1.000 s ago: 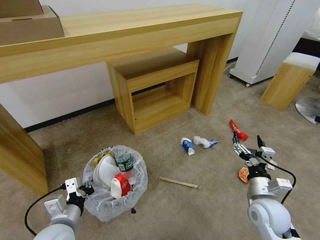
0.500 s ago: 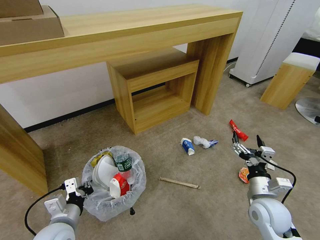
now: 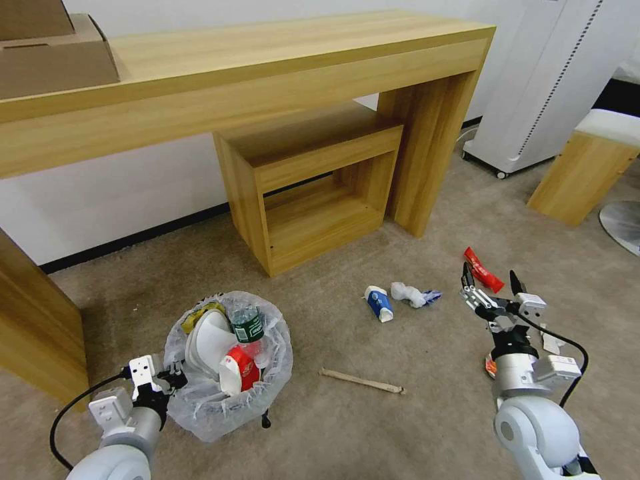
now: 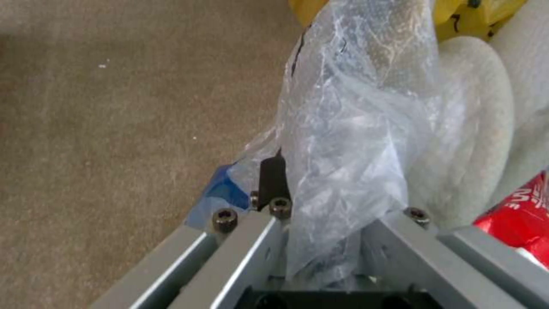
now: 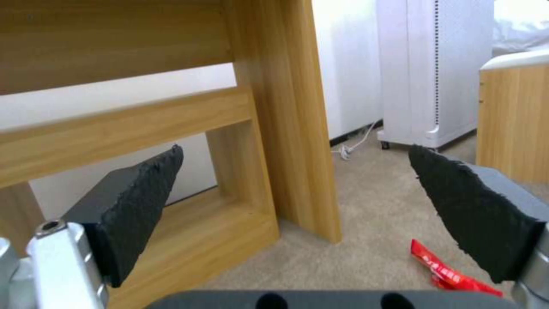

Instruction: Pick up the trash bin and place the garbage on the floor into it.

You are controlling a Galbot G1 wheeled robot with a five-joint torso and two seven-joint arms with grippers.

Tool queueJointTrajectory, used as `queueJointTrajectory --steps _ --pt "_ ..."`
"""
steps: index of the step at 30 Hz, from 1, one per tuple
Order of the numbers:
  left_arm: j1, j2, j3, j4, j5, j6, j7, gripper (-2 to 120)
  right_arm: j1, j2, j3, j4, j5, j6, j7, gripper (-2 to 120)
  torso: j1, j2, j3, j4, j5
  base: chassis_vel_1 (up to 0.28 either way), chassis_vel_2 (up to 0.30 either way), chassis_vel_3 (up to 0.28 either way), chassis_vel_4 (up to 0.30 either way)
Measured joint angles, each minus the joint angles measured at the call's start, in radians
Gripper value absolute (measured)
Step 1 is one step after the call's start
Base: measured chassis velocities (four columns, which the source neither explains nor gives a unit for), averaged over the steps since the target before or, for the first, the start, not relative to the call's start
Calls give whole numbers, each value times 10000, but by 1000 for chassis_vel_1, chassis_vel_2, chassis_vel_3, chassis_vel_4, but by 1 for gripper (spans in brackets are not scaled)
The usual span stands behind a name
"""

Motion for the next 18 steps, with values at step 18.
queueJointTrajectory --steps 18 --pt "31 -62 21 68 71 -61 25 1 -35 -418 -659 414 1061 -1148 1174 100 0 0 0 0 1 -30 27 28 -29"
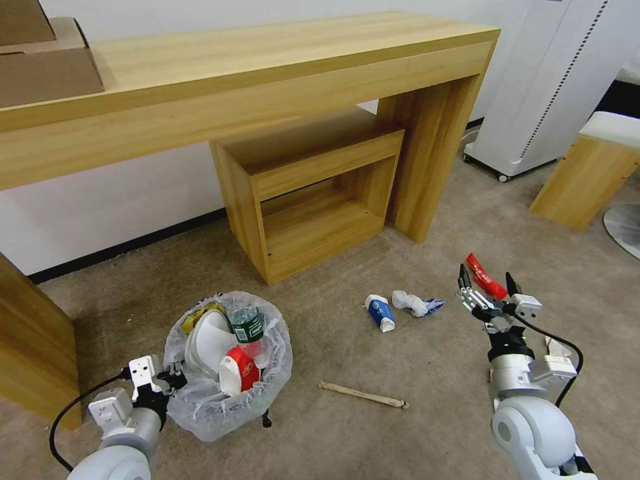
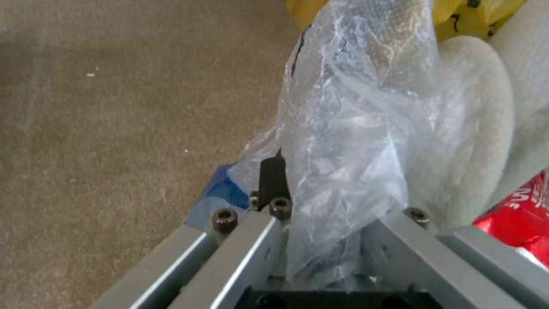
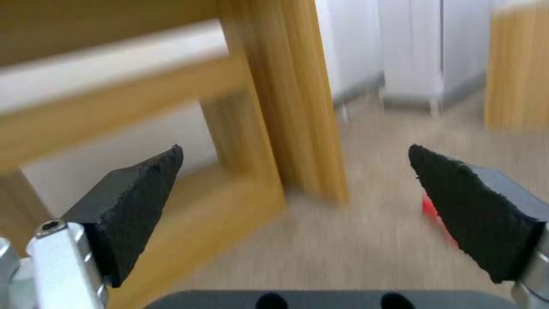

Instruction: Pick up the trash bin and place the garbage on the floor into it.

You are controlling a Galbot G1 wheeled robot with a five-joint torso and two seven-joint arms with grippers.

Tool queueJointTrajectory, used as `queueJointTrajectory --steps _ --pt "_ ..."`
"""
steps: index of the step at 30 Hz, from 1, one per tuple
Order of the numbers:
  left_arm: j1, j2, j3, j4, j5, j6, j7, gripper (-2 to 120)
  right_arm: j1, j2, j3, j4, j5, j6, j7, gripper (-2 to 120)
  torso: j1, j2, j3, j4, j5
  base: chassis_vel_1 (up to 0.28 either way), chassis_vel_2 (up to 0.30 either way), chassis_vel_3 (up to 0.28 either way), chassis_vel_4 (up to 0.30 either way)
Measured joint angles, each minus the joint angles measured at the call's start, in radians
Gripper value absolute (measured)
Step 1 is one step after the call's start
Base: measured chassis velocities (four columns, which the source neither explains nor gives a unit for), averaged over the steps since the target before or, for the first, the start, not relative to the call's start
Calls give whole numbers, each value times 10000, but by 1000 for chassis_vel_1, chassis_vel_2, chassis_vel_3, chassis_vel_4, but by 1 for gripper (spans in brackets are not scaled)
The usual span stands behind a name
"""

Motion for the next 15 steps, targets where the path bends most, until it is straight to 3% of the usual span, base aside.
queueJointTrajectory --steps 3,4,7,9,12,15 --pt "-2 -18 -2 53 14 -9 7 1 189 -322 -605 285 1663 -1685 1946 100 -1 0 -1 -1 0 0 0 0 0" --pt "-2 -18 -2 53 14 -9 7 1 189 -322 -605 285 1663 -1685 1946 100 -1 0 -1 -1 0 0 0 0 0" --pt "-48 -46 8 124 25 -13 10 1 607 -562 -1092 219 3657 -3195 3869 100 -1 0 0 1 2 0 0 0 0" --pt "-66 -63 19 142 29 -14 11 1 671 -634 -1192 176 4049 -3446 4165 100 0 1 -1 2 1 0 0 0 0" --pt "-180 -168 97 270 58 -15 12 1 1091 -715 -1771 -193 5486 -3811 5479 100 -1 0 -1 -1 1 0 0 0 0" --pt "-232 -230 137 362 100 -15 11 1 1314 -636 -2043 -582 5999 -3866 5860 100 -1 0 0 1 0 0 0 0 0"
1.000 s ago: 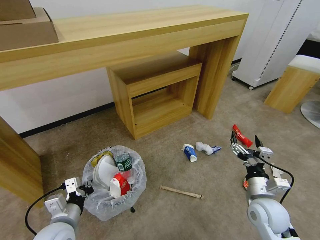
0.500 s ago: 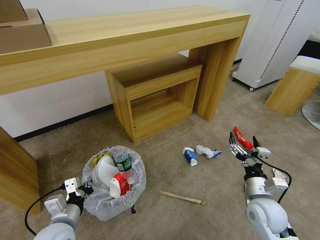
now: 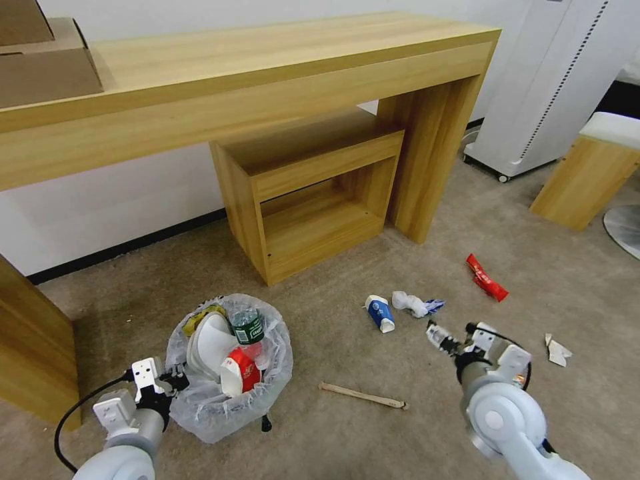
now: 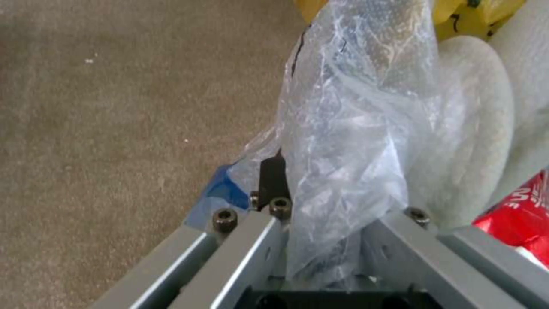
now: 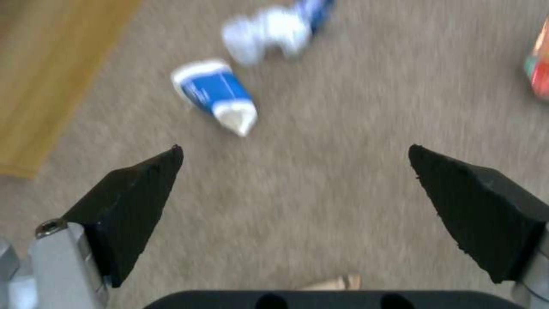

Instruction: Pick up the trash bin and place the garbage on the floor into it.

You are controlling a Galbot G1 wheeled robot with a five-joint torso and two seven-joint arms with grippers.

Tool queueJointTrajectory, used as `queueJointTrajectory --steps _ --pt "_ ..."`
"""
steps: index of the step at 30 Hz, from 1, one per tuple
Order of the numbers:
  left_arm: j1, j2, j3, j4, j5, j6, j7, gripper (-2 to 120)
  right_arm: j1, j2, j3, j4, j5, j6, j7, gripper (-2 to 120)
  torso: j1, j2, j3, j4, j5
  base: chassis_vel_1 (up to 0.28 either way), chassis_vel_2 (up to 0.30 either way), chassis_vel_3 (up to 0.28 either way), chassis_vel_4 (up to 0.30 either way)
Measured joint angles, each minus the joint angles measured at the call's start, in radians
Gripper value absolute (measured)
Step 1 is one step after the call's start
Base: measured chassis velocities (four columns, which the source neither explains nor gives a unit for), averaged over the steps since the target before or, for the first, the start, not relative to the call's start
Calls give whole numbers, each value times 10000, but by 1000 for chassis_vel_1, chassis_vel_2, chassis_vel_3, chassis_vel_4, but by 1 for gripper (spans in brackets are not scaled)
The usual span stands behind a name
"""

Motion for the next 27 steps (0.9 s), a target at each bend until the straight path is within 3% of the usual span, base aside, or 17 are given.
queueJointTrajectory --steps 5,19,23,25,27 --pt "-123 -102 75 189 63 0 -4 1 545 429 -476 -709 864 -51 565 100 0 -1 0 -3 1 0 0 0 0" --pt "-261 -287 129 343 117 16 -48 1 1251 998 -1263 -1533 1010 -145 755 100 0 0 0 1 3 0 0 0 0" --pt "-276 -304 58 359 120 20 -69 1 1190 146 -1615 -1592 283 -360 -45 100 0 0 0 -2 2 0 0 0 0" --pt "-296 -366 42 360 120 20 -76 1 1060 -868 -2022 -1585 -850 -370 -1260 100 0 0 0 -1 2 0 0 0 0" --pt "-303 -389 36 360 121 21 -79 1 998 -1261 -2200 -1589 -1302 -344 -1799 100 0 0 0 -4 2 0 0 0 0"
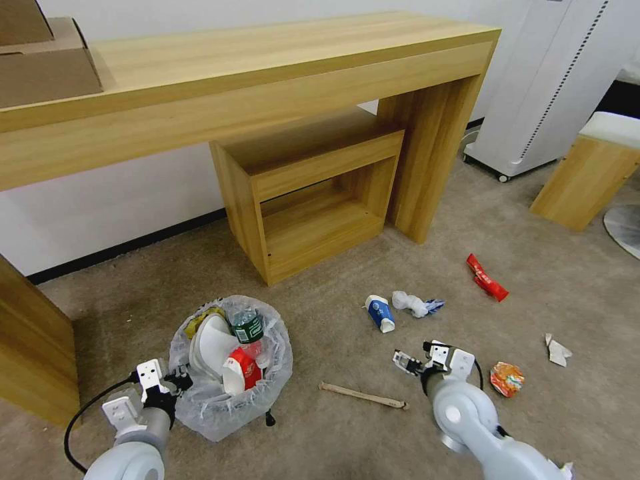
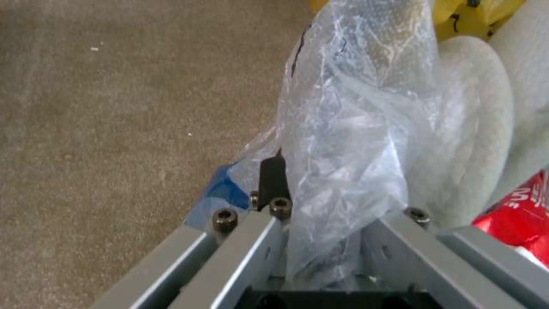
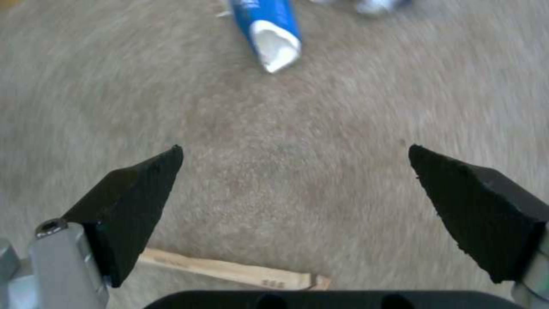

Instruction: Pick up the trash bin and place the garbage on the floor into it.

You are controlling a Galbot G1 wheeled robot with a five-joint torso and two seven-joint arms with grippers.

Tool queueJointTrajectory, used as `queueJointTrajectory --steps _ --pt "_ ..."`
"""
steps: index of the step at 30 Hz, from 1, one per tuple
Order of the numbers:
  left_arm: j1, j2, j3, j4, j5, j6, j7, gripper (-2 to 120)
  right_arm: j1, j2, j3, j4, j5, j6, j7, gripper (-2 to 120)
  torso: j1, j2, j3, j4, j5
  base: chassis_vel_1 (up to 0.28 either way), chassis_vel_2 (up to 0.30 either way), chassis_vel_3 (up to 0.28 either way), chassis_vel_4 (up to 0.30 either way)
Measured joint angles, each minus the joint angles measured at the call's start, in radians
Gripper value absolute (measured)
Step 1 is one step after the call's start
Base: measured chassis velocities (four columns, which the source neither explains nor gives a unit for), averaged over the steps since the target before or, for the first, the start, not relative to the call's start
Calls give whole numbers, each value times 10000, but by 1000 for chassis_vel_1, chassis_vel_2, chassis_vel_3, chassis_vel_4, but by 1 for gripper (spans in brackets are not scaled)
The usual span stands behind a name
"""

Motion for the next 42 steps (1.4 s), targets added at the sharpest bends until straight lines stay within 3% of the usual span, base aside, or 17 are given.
queueJointTrajectory --steps 1,2,5,6,9,14,16,23,29,42 --pt "-12 -48 -8 0 13 0 -1 1 -67 -571 -309 -2 -603 38 -785 100 0 1 0 1 1 0 0 0 0" --pt "-12 -48 -8 0 13 0 -1 1 -67 -571 -309 -2 -603 38 -785 100 0 1 0 1 1 0 0 0 0" --pt "-24 -215 -11 46 109 -21 14 1 -63 -1989 -1332 -433 -2753 1035 -3027 100 0 0 0 3 3 0 0 0 0" --pt "-24 -215 -11 46 109 -21 14 1 -63 -1989 -1332 -433 -2753 1035 -3027 100 0 0 0 3 3 0 0 0 0" --pt "-24 -312 -25 127 194 -104 64 1 579 -3141 -2545 -1480 -5458 2780 -5226 100 0 0 0 3 3 0 0 0 0" --pt "-12 -410 -36 152 254 -137 79 1 1325 -3578 -3545 -1931 -6127 3374 -5818 97 0 1 -1 1 -1 0 0 0 0" --pt "-12 -478 -38 156 285 -139 80 1 1947 -3615 -4227 -2687 -7168 4336 -6467 92 0 0 0 6 3 0 0 0 0" --pt "-124 -491 64 329 325 -142 84 1 2357 -4001 -5400 -3065 -7392 4404 -6459 100 0 0 0 -3 -4 0 0 0 0" --pt "-45 -721 56 437 526 -218 137 1 2961 -3570 -6437 -3718 -6810 4361 -6273 99 0 0 0 3 1 0 0 0 0" --pt "72 -794 -8 468 604 -308 186 1 3290 -2685 -6707 -4713 -6930 4591 -6146 98 0 1 0 3 -1 0 0 0 0"
